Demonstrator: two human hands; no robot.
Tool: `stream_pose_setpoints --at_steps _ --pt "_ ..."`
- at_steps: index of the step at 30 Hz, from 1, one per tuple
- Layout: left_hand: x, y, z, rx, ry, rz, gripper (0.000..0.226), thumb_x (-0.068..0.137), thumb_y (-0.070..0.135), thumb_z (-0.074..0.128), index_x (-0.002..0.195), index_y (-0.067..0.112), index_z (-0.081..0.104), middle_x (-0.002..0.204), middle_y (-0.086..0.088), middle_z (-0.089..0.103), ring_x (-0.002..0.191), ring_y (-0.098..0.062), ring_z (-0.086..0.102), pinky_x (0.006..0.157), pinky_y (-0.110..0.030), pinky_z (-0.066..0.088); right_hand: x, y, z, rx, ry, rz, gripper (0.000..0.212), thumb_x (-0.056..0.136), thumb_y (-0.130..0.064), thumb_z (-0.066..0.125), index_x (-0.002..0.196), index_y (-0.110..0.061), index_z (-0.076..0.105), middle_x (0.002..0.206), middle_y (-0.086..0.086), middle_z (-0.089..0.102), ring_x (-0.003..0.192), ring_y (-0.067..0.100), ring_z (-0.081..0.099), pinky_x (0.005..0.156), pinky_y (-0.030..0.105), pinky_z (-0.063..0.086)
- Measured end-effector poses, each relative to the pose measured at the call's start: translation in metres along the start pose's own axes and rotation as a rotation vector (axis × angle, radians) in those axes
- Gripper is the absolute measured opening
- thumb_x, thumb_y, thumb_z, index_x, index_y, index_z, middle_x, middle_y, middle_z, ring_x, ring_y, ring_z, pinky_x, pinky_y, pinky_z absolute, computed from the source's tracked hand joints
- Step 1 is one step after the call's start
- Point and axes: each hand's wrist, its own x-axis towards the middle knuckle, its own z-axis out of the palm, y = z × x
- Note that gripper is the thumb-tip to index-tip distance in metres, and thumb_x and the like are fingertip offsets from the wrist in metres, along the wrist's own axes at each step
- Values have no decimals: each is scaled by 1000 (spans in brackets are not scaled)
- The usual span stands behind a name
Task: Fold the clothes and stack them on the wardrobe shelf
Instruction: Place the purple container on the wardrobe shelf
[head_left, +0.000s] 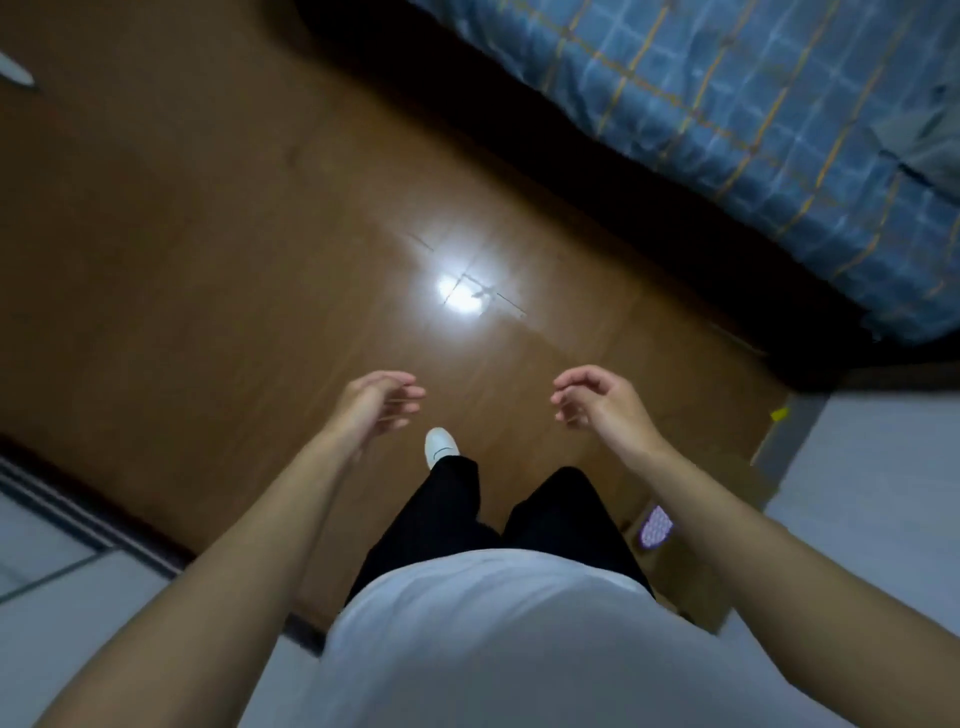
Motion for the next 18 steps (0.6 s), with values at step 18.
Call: stream_pose_setpoints --at_steps 18 --pt "27 121 -161 -517 400 98 25 101 12 46 100 17 70 101 -9 77 83 -18 72 78 -34 55 194 -151 108 -695 -216 244 18 102 -12 50 88 -9 62 86 13 68 69 26 61 67 33 49"
